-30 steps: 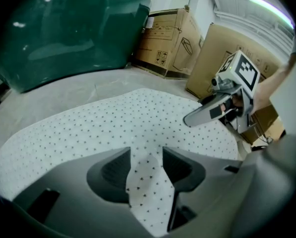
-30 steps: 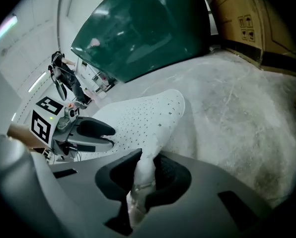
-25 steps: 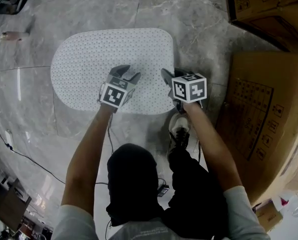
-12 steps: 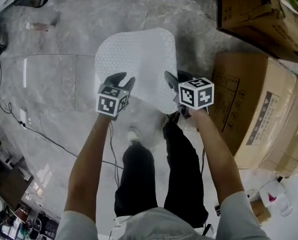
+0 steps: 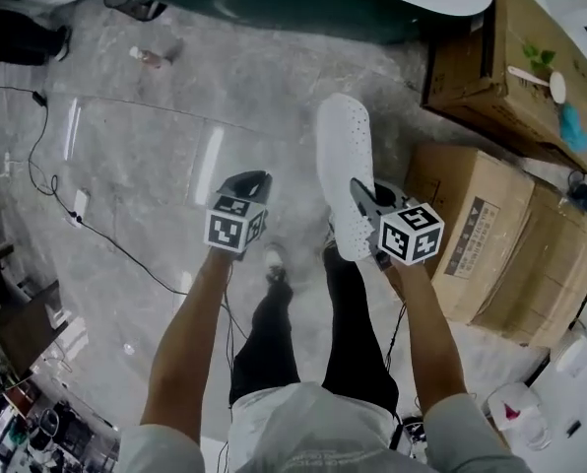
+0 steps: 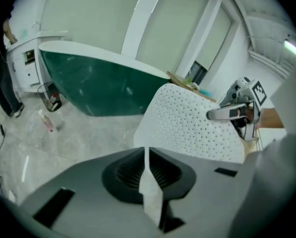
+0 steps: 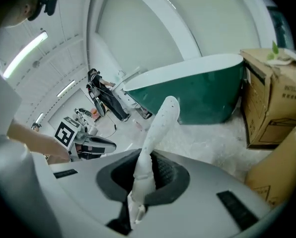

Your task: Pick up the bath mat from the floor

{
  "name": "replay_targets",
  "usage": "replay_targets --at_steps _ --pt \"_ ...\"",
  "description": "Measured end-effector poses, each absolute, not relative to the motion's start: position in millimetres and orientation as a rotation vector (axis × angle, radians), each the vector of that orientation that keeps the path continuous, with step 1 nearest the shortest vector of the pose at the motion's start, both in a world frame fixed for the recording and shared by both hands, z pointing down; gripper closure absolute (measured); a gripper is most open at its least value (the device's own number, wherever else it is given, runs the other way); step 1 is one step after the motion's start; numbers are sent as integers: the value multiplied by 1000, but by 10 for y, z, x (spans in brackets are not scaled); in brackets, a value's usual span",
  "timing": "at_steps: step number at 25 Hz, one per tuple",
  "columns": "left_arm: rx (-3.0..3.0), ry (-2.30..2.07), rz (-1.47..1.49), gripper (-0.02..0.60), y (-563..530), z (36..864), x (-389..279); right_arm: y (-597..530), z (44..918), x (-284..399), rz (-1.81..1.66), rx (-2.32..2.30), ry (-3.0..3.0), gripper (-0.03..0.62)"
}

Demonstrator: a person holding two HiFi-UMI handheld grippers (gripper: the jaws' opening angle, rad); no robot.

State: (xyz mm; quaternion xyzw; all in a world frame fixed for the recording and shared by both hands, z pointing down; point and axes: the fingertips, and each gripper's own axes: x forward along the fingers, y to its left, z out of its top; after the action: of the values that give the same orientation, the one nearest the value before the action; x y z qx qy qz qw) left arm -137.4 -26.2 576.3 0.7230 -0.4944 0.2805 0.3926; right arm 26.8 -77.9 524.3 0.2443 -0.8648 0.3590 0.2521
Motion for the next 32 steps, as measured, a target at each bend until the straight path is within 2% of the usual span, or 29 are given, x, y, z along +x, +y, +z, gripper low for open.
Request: replay_targets --at_steps 7,15,24,32 --pt "2068 -1266 787 563 -55 4428 -1389 -579 4002 419 810 751 -2369 560" --pt "2183 -1511 611 563 56 2796 -1662 -521 2413 826 673 1057 -2419 562" --pt "2345 -1813 377 563 18 1052 -1989 -353 813 608 494 1142 -2666 563" --pt "2500 -1975 347 561 351 -31 -2130 -73 -140 534 187 1231 -2656 563"
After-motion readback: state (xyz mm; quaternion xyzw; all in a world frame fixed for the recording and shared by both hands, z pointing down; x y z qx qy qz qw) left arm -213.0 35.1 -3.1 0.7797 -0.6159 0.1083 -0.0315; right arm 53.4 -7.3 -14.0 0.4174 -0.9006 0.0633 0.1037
